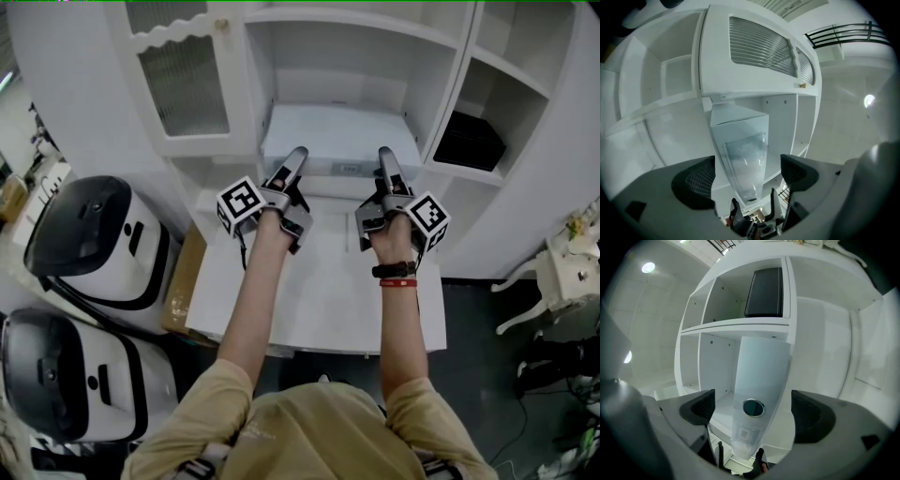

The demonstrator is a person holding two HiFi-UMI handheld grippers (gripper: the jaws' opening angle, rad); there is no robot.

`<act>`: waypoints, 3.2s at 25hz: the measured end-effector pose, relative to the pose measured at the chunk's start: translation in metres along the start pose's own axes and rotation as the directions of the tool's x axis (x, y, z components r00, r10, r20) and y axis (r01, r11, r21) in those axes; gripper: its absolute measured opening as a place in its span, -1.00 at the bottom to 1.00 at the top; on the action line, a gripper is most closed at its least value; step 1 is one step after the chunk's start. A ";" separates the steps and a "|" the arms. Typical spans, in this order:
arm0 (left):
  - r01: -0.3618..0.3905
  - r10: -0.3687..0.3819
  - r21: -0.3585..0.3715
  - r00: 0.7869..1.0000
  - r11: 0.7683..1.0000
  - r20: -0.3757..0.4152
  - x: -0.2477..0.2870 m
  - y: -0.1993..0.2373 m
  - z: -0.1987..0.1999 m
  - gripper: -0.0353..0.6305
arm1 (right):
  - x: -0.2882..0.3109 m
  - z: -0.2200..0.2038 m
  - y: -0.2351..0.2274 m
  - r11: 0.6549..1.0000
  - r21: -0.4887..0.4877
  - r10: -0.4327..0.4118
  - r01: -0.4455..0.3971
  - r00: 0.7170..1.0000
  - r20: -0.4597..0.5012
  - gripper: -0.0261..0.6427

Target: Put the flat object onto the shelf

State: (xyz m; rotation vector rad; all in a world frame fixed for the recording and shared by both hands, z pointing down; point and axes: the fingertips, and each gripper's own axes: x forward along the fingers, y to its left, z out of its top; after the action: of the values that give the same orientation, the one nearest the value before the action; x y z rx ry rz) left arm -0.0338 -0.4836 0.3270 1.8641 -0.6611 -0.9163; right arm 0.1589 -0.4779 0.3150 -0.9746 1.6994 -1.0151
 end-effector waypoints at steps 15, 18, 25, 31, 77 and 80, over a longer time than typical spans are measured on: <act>-0.041 0.043 0.054 0.999 0.998 -0.028 -0.062 -0.003 -0.028 0.38 | -0.059 -0.022 0.008 0.984 -0.176 -0.030 0.022 0.999 -0.044 0.55; -0.063 0.067 0.097 0.997 0.993 -0.039 -0.078 -0.005 -0.034 0.38 | -0.073 -0.030 0.013 0.969 -0.246 -0.040 0.026 0.998 -0.054 0.54; -0.120 0.135 0.296 0.990 0.948 -0.029 -0.112 -0.018 -0.041 0.38 | -0.102 -0.041 0.026 0.894 -0.445 -0.088 0.050 0.994 -0.064 0.54; -0.145 0.180 0.444 0.983 0.884 -0.038 -0.134 -0.031 -0.051 0.38 | -0.124 -0.056 0.034 0.783 -0.619 -0.130 0.064 0.990 -0.062 0.54; -0.273 0.346 0.912 0.925 0.307 0.160 -0.074 -0.035 -0.043 -0.01 | -0.080 -0.035 0.030 0.448 -0.893 -0.184 0.030 0.981 -0.059 0.24; -0.280 0.352 0.915 0.921 0.291 0.169 -0.065 -0.032 -0.039 -0.01 | -0.071 -0.031 0.026 0.442 -0.896 -0.189 0.027 0.980 -0.064 0.24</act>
State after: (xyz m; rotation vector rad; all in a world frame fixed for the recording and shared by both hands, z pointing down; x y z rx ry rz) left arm -0.0372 -0.4020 0.3305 2.5563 -1.7277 -0.1015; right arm 0.1454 -0.3977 0.3200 -1.7248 2.3906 -0.1371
